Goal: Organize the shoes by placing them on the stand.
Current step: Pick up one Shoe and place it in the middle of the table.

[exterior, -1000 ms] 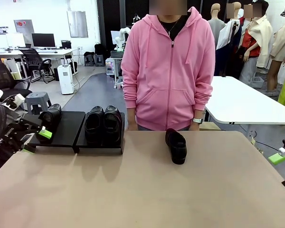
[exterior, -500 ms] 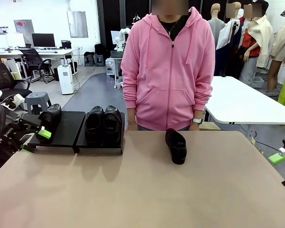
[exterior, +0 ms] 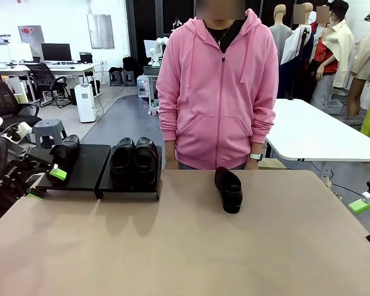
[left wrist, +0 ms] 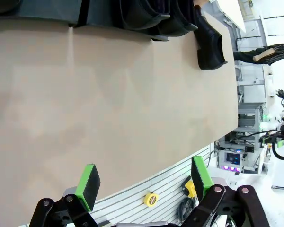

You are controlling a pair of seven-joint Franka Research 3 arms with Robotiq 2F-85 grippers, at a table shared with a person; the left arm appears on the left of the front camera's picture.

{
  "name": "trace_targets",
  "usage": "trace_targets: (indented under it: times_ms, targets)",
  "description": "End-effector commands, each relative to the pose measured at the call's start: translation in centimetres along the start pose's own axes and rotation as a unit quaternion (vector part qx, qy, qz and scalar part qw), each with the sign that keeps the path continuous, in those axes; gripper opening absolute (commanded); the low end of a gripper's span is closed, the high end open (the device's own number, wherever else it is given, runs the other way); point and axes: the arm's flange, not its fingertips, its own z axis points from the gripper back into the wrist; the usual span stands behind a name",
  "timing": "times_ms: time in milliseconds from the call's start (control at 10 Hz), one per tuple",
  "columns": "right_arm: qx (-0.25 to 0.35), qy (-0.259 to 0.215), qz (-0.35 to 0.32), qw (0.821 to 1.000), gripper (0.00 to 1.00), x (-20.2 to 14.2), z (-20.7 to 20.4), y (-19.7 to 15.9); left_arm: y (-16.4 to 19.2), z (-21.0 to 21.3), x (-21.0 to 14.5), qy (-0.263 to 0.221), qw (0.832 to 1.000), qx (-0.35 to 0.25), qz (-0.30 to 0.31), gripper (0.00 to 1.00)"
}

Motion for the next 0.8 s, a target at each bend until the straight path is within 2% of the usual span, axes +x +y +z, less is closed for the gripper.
trace_targets:
  times_ms: [0,100,300,500,600,700]
  targets:
    - [-0.122,0.070,-0.007,0.990,1.00,7.8,-2.4,5.9,0.2,0.2,-0.1,0.003,1.000,0.003,-0.009,1.00]
    - [-0.186,0.104,-0.006,0.977,1.00,13.2,-5.1,10.4,0.2,0.2,-0.1,0.003,1.000,0.003,-0.009,1.00]
    - [-0.288,0.086,-0.031,0.953,1.00,20.4,-11.8,17.7,0.2,0.2,-0.1,0.003,1.000,0.003,-0.009,1.00]
    - [-0.359,0.027,-0.024,0.933,1.00,22.8,-19.1,21.0,0.2,0.2,-0.1,0.003,1.000,0.003,-0.009,1.00]
    - [-0.370,-0.033,-0.036,0.928,1.00,23.4,-20.7,21.1,0.2,0.2,-0.1,0.003,1.000,0.003,-0.009,1.00]
    - [-0.363,-0.041,-0.021,0.931,1.00,23.1,-20.4,20.3,0.2,0.2,-0.1,0.003,1.000,0.003,-0.009,1.00]
